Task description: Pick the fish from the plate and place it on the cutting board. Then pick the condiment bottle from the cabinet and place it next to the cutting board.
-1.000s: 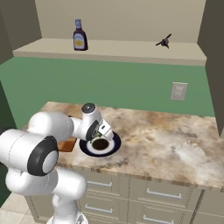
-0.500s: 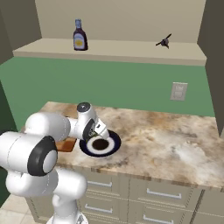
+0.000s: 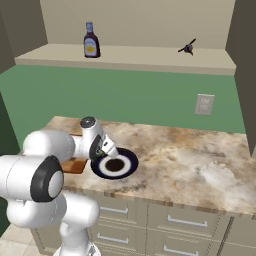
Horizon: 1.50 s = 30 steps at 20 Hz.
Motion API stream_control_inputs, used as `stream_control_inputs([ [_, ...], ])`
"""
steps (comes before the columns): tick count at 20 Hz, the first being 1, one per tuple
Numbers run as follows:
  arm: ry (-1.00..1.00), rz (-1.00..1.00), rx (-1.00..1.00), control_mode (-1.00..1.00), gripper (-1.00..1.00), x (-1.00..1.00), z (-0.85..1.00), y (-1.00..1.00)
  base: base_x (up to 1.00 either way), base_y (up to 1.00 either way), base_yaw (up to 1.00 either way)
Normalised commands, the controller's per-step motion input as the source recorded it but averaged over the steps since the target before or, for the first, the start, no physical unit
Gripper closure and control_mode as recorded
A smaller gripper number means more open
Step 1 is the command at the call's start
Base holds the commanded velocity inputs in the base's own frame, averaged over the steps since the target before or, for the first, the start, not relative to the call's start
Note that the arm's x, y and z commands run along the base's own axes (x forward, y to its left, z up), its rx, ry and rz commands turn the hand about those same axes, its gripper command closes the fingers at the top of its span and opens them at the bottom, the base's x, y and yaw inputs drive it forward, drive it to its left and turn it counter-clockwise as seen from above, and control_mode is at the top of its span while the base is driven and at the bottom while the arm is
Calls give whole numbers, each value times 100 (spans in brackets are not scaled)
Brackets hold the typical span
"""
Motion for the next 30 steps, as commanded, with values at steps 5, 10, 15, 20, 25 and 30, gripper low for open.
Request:
stream_control_inputs([
  [5, 0, 0, 0, -100, 100, -3, 0, 27, 0, 0, 0],
  [10, 0, 0, 2, -100, 100, 0, 0, 27, 0, 0, 0],
  [15, 0, 0, 2, -100, 100, 0, 0, 26, 0, 0, 0],
  [20, 0, 0, 3, -100, 100, 0, 0, 29, 0, 0, 0],
  [25, 0, 0, 2, -100, 100, 0, 0, 32, 0, 0, 0],
  [30, 0, 0, 0, -100, 100, 0, 0, 34, 0, 0, 0],
])
